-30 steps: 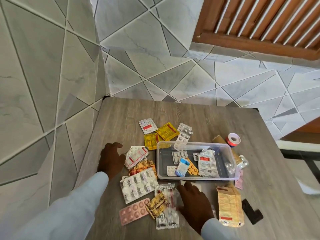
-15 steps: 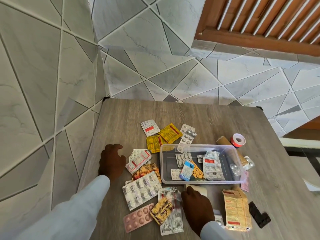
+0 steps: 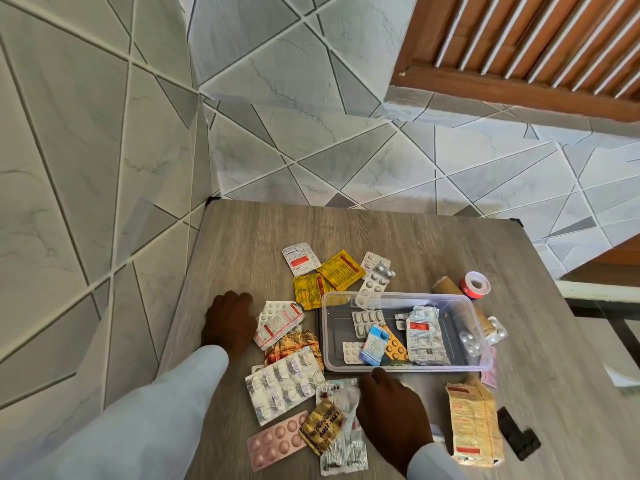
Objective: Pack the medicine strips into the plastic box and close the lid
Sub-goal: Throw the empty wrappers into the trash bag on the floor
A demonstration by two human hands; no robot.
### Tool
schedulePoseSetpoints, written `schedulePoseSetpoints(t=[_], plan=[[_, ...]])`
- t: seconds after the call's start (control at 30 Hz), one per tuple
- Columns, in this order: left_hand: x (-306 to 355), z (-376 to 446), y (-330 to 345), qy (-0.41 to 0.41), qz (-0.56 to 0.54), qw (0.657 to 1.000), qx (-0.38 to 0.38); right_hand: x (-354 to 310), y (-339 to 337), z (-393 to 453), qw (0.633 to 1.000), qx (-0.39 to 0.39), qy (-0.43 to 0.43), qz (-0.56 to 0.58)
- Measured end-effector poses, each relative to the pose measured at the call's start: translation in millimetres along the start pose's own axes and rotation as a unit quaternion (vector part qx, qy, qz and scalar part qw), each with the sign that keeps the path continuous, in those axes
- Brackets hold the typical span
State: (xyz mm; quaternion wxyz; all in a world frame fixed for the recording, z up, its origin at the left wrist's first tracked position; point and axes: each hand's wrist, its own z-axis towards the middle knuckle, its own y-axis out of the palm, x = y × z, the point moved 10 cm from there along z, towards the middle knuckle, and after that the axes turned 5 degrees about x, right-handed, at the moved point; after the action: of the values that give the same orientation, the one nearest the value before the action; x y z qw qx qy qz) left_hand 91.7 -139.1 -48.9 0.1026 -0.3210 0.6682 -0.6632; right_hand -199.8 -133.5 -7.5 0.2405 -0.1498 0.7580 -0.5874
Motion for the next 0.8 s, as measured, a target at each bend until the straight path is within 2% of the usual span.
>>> schedulePoseSetpoints(t=[0.17, 0.27, 0.37, 0.47, 0.53, 0.6, 0.63, 0.8], plan=[[-8.6, -6.2, -19.6, -0.054, -0.119, 0.991, 0.041, -3.1, -39.3, -5.3, 0.995, 0.071, -0.023, 0.072], [-5.1, -13.9, -40.5, -0.078, -0.223, 0.968, 0.086, 4.7, -67.1, -7.4, 0.986, 0.103, -0.015, 0.127], [14.3, -20.3, -63.2, -0.059, -0.333, 0.935, 0.110, 25.8, -87.7, -6.1, 0.966, 0.130, 0.030, 0.223], [45.0, -32.1, -75.7, -0.069, -0.474, 0.874, 0.083, 52.7, -102.9, -6.6, 0.915, 0.176, 0.097, 0.350], [73.3, -43.4, -74.5, -0.073, -0.551, 0.830, 0.048, 68.0, -107.2, -10.8, 0.863, 0.187, 0.141, 0.448], [107.6, -60.9, -68.8, -0.066, -0.591, 0.804, 0.014, 82.2, -108.0, -19.5, 0.815, 0.179, 0.171, 0.524], [124.8, -71.3, -65.4, -0.064, -0.598, 0.799, -0.002, 88.9, -107.0, -24.8, 0.795, 0.172, 0.184, 0.552], [219.5, -123.6, -45.2, -0.012, -0.572, 0.817, -0.073, 137.9, -104.2, -67.1, 0.724, 0.176, 0.224, 0.628]])
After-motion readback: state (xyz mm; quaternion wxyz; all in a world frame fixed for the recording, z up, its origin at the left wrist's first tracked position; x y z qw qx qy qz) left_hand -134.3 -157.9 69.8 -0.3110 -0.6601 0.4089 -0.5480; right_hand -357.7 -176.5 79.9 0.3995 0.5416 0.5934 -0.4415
